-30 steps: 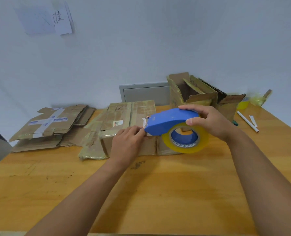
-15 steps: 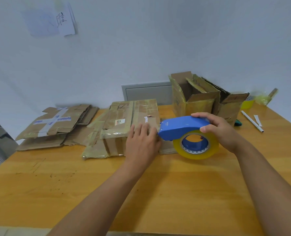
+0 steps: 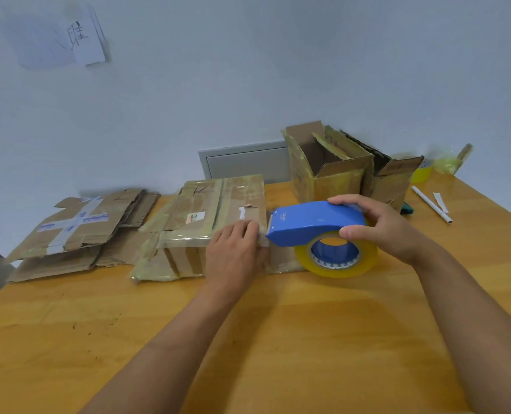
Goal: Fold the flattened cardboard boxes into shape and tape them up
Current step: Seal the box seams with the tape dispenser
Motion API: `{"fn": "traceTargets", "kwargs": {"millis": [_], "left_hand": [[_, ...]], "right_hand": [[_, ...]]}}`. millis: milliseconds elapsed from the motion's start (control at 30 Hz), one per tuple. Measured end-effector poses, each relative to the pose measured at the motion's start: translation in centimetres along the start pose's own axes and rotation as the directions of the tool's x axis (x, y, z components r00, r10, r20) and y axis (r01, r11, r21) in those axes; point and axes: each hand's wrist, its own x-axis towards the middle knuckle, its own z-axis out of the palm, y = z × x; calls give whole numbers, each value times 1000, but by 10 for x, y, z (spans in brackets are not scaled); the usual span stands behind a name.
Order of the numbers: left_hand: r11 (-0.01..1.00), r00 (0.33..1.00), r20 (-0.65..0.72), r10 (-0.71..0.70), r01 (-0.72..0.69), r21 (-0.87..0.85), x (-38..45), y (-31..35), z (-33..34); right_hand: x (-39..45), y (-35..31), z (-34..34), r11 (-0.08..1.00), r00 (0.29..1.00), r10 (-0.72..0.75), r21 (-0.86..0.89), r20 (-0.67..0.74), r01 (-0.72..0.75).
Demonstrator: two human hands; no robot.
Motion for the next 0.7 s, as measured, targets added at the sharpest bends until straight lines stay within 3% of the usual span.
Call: {"fn": "traceTargets", "kwargs": {"millis": [200, 367, 533, 700], "left_hand": [[997, 995, 86, -56, 61, -55, 1, -4, -3], [998, 995, 94, -23, 29, -62, 1, -7, -14], [990, 959, 282, 6, 34, -138, 1, -13, -27], [988, 932, 362, 14, 43, -148, 4, -10, -32]], "right_hand": [[-12, 5, -19, 1000, 1000, 4, -25, 0, -4], [1, -11, -14, 986, 992, -18, -161, 124, 38], [23, -25, -10, 989, 981, -7, -144, 192, 35], [41, -35, 0, 994, 986, -10, -101, 165, 27]]}}
